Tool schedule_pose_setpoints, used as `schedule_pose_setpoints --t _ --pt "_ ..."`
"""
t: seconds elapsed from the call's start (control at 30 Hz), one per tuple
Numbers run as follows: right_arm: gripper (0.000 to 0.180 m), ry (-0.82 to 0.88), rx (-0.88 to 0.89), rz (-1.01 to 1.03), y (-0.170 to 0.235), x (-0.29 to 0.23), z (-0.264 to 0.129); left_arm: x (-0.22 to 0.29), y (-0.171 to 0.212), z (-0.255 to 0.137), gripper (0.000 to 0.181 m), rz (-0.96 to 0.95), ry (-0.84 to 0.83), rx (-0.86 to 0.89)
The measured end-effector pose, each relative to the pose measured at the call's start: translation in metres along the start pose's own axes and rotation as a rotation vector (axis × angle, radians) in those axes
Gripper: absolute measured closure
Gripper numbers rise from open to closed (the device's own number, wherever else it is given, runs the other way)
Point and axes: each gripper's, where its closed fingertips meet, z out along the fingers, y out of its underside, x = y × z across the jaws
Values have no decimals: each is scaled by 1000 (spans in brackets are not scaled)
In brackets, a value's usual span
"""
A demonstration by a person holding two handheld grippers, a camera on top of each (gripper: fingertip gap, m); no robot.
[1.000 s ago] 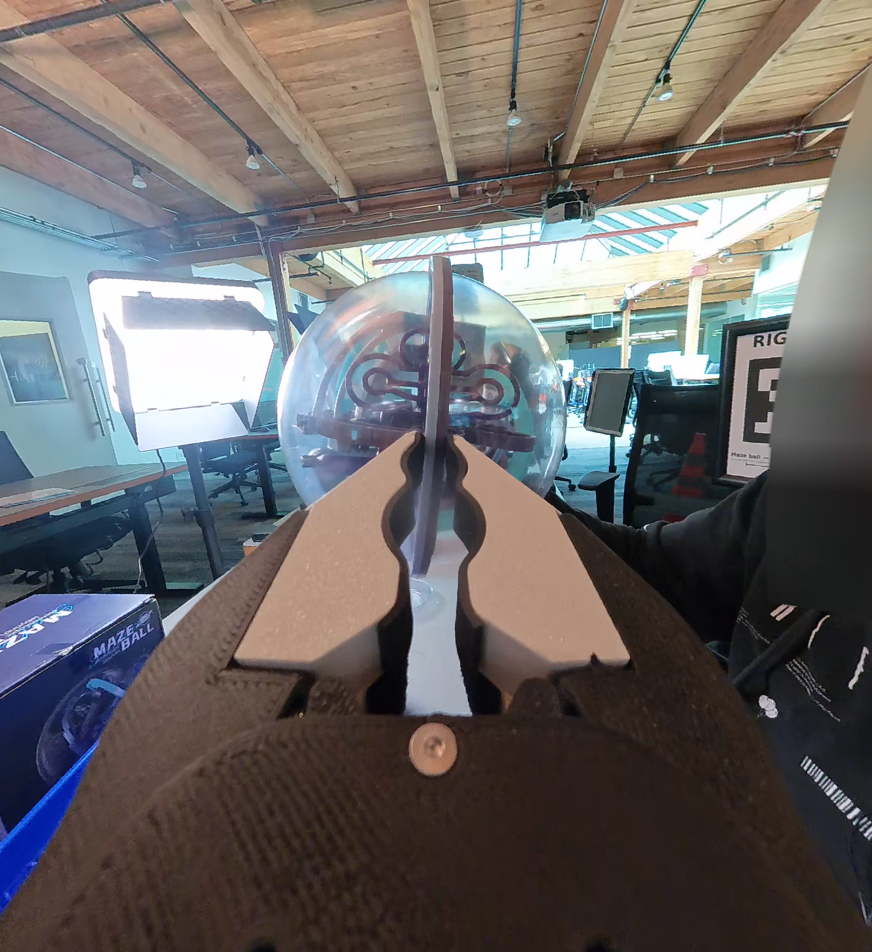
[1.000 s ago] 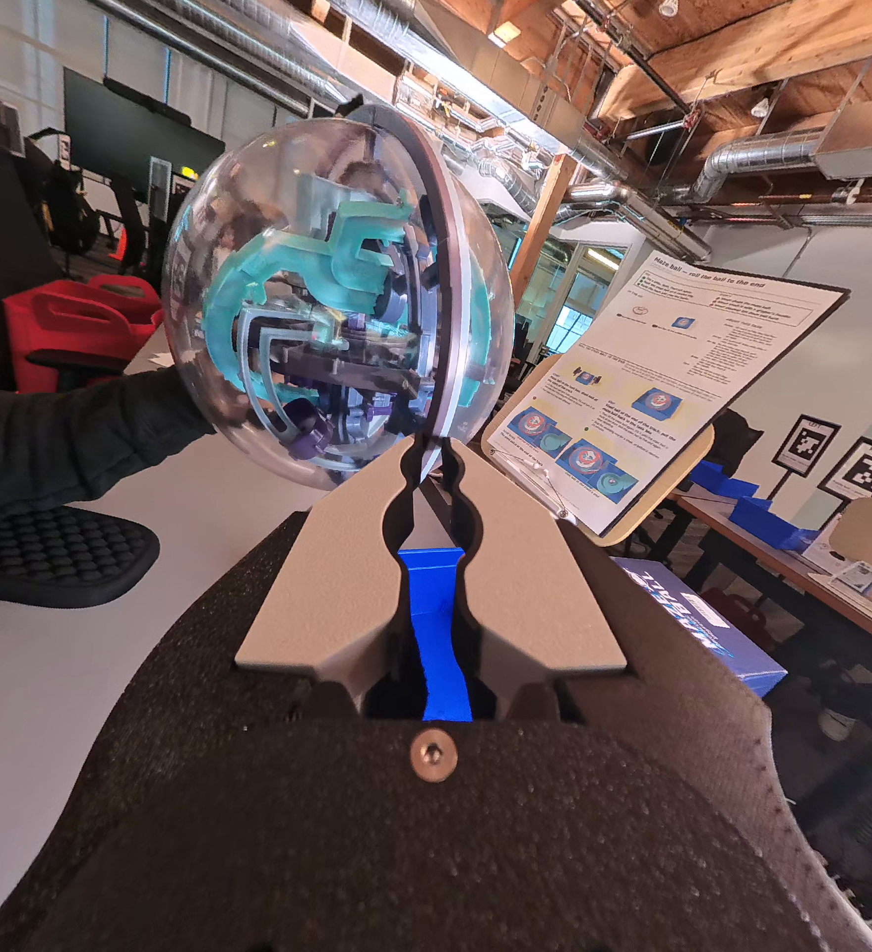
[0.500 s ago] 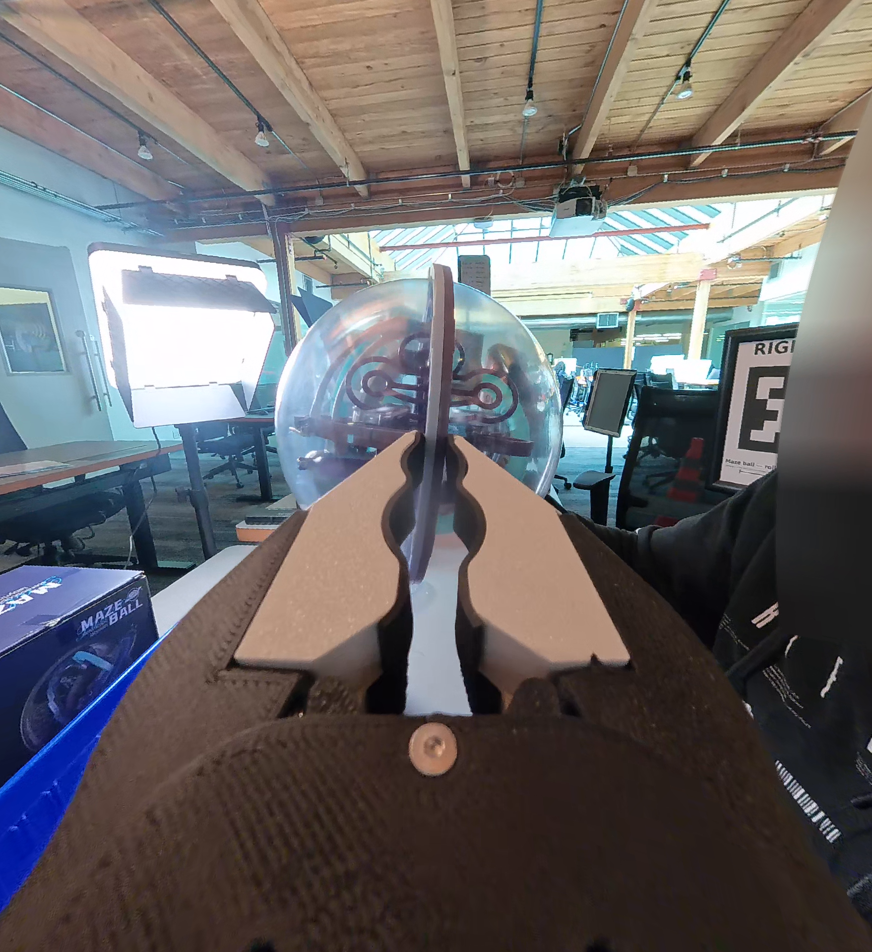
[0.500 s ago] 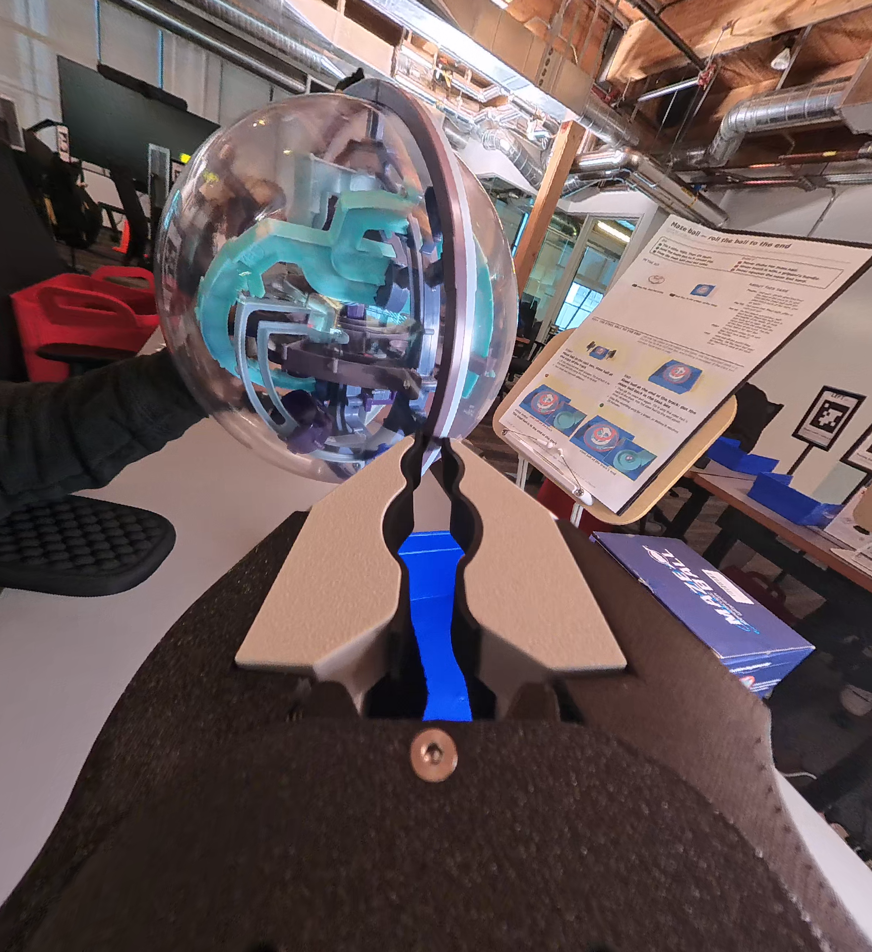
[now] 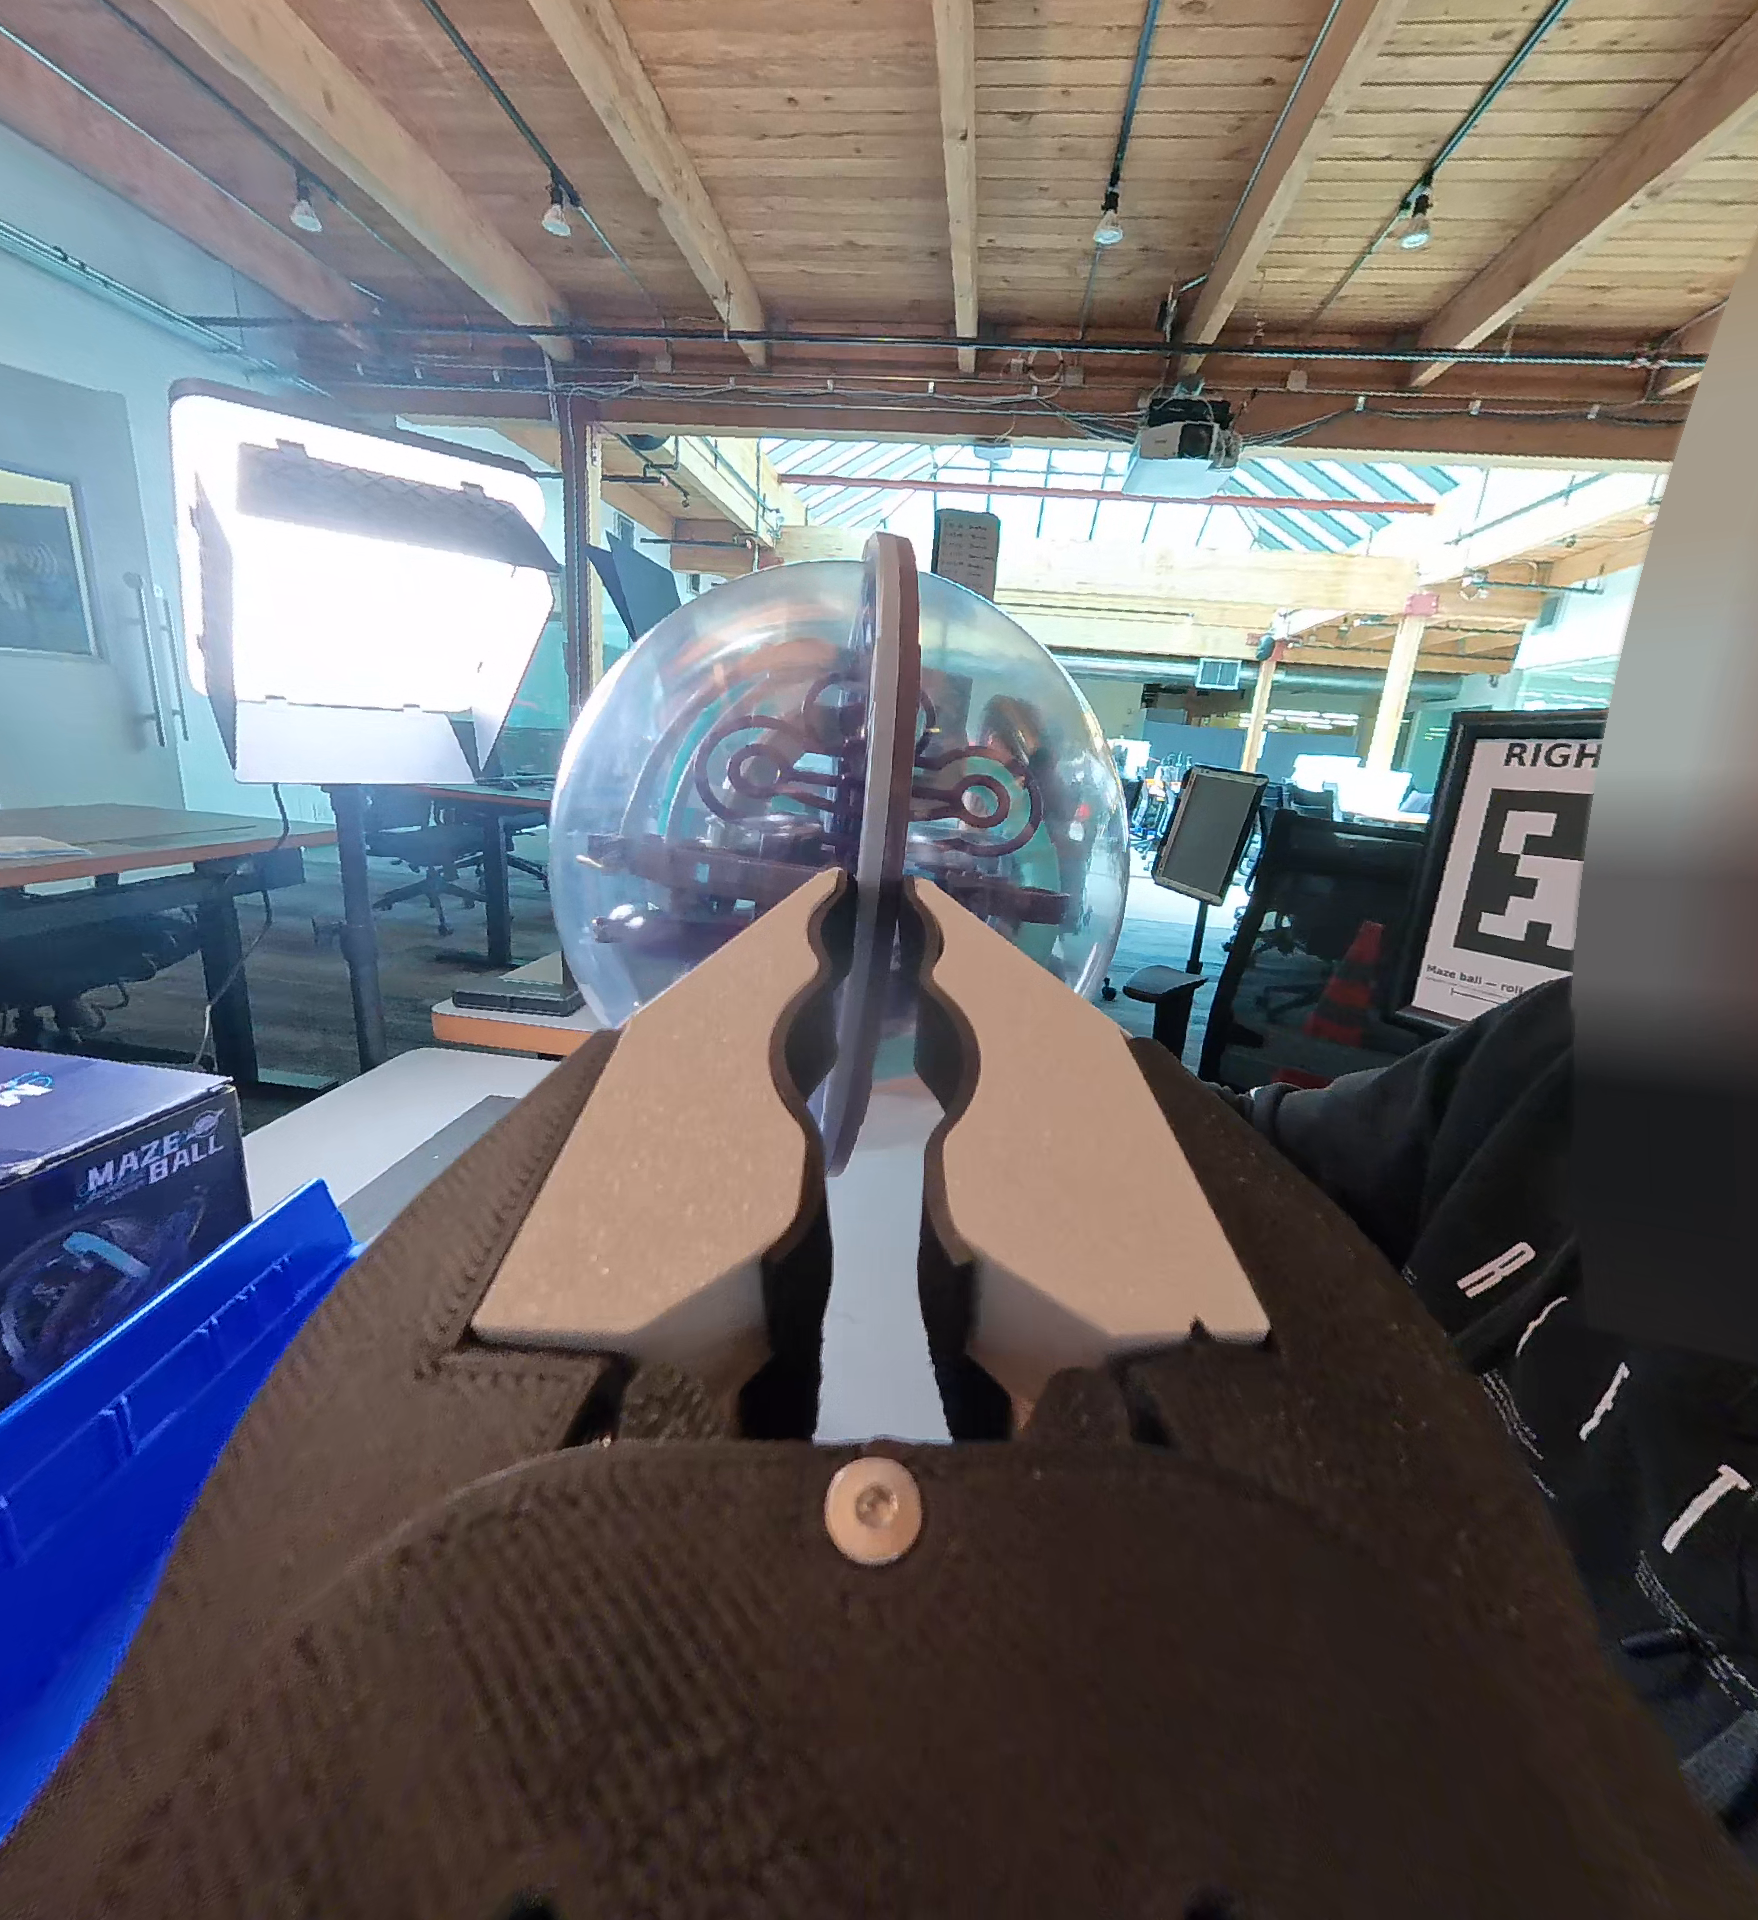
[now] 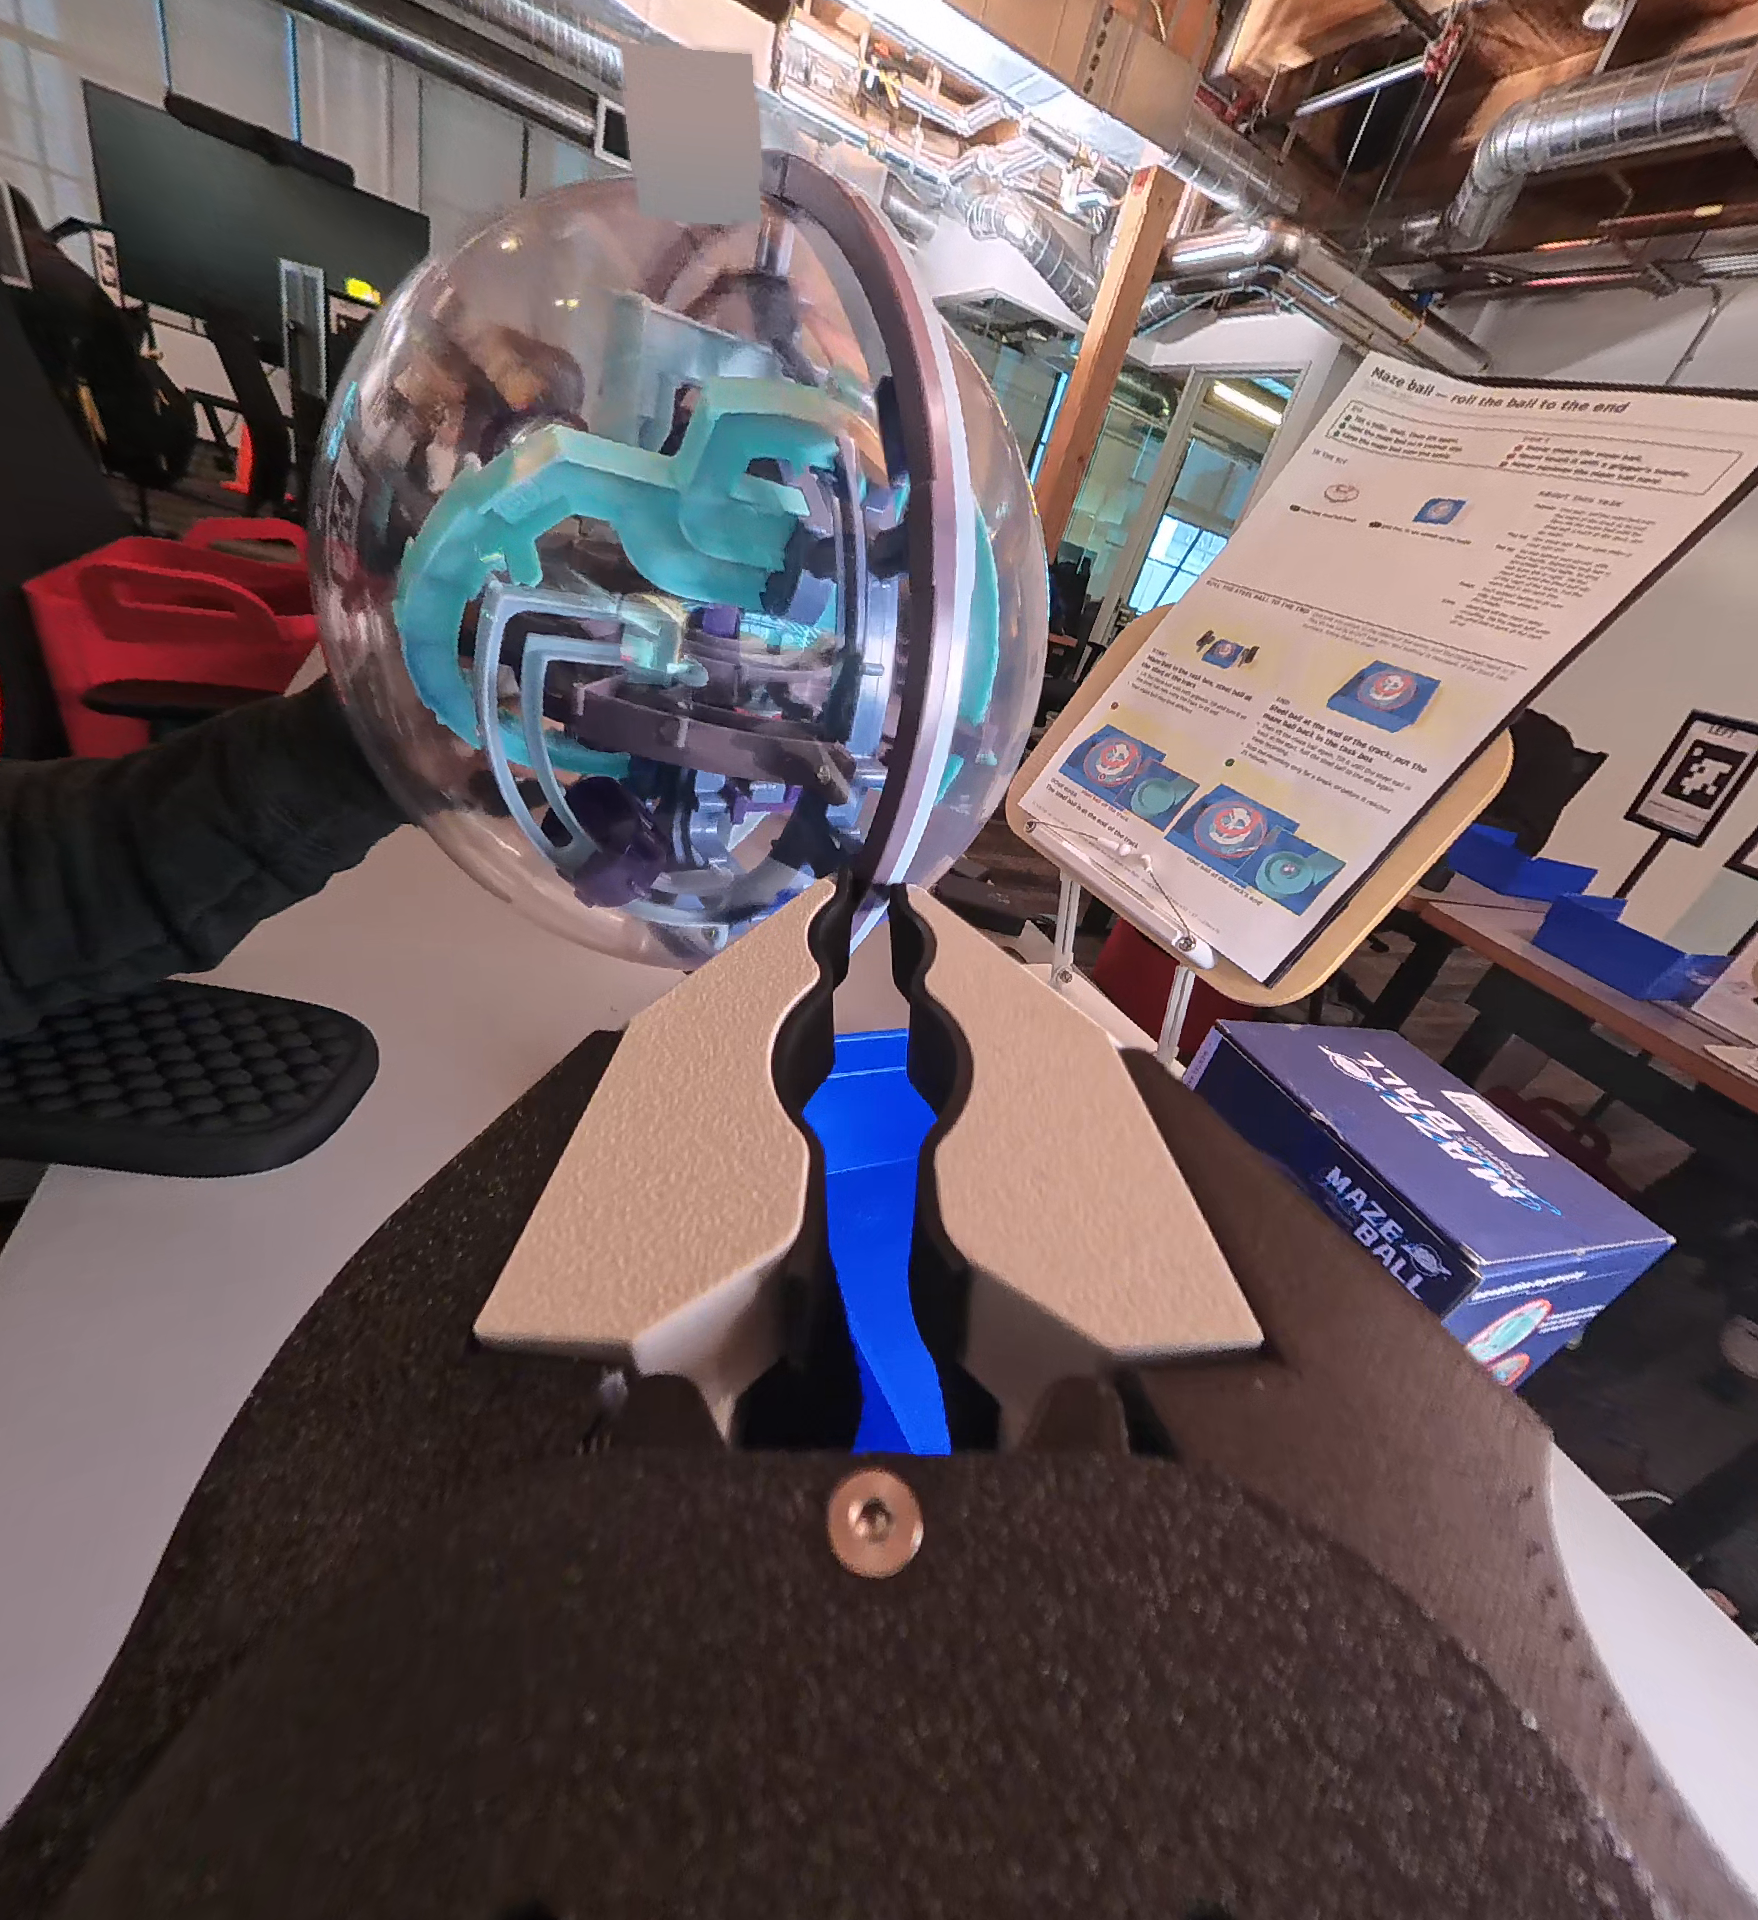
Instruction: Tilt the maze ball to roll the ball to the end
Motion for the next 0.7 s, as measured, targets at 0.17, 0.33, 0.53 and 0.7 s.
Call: schedule_pose_setpoints --t 0.17,0.33,0.53,0.7 --pt "175 3 -12 11 3 1 -1 -3 4 0 174 -28 -13 -5" --pt "175 9 -38 26 11 1 -2 -5 10 -1 174 -62 -27 -8" --pt "178 -2 -49 54 15 0 -6 -7 21 -3 174 -102 -28 -7" --pt "178 -28 -28 119 18 -1 -9 -7 25 -3 174 -134 -10 31"
